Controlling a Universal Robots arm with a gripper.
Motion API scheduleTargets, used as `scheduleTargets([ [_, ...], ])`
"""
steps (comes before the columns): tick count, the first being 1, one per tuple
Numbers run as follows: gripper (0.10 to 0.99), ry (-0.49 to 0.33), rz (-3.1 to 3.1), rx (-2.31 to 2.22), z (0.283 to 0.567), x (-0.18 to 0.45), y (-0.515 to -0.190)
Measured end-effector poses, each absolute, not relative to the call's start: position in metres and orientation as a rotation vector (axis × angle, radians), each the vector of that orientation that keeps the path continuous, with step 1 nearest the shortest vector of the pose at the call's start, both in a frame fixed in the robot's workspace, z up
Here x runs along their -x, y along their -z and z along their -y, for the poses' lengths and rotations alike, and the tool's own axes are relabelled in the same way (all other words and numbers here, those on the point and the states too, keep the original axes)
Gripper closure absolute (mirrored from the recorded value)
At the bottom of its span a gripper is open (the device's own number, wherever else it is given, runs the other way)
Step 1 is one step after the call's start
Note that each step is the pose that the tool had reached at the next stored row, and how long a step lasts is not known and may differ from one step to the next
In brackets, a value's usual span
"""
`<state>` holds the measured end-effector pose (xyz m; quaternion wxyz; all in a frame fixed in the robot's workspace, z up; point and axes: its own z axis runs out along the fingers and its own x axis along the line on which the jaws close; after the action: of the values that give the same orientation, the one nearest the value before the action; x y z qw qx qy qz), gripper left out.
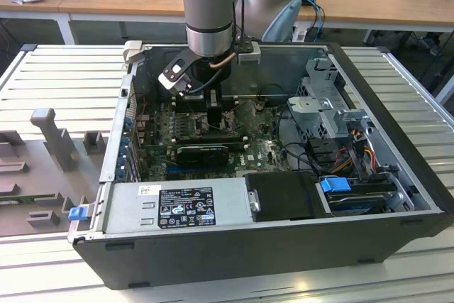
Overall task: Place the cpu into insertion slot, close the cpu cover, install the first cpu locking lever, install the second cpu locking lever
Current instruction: 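Place the cpu into insertion slot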
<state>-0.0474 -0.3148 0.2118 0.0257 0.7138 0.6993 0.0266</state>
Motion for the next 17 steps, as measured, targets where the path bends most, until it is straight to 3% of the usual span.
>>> scheduleTargets([
  [3, 0.498, -0.080, -2.161, -2.205, 0.3148, 0.0473, -0.2135],
  [4, 0.627, -0.077, -2.160, -2.204, 0.3150, 0.0473, -0.2137],
  [5, 0.627, -0.075, -2.159, -2.203, 0.3151, 0.0474, -0.2137],
  [7, 0.745, -0.072, -2.158, -2.202, 0.3154, 0.0474, -0.2138],
  [8, 0.745, -0.071, -2.157, -2.201, 0.3154, 0.0474, -0.2137],
  [9, 0.867, -0.068, -2.156, -2.200, 0.3154, 0.0474, -0.2140],
  [11, 0.980, -0.066, -2.155, -2.199, 0.3154, 0.0473, -0.2151],
  [17, 0.980, -0.066, -2.155, -2.199, 0.3154, 0.0474, -0.2193],
])
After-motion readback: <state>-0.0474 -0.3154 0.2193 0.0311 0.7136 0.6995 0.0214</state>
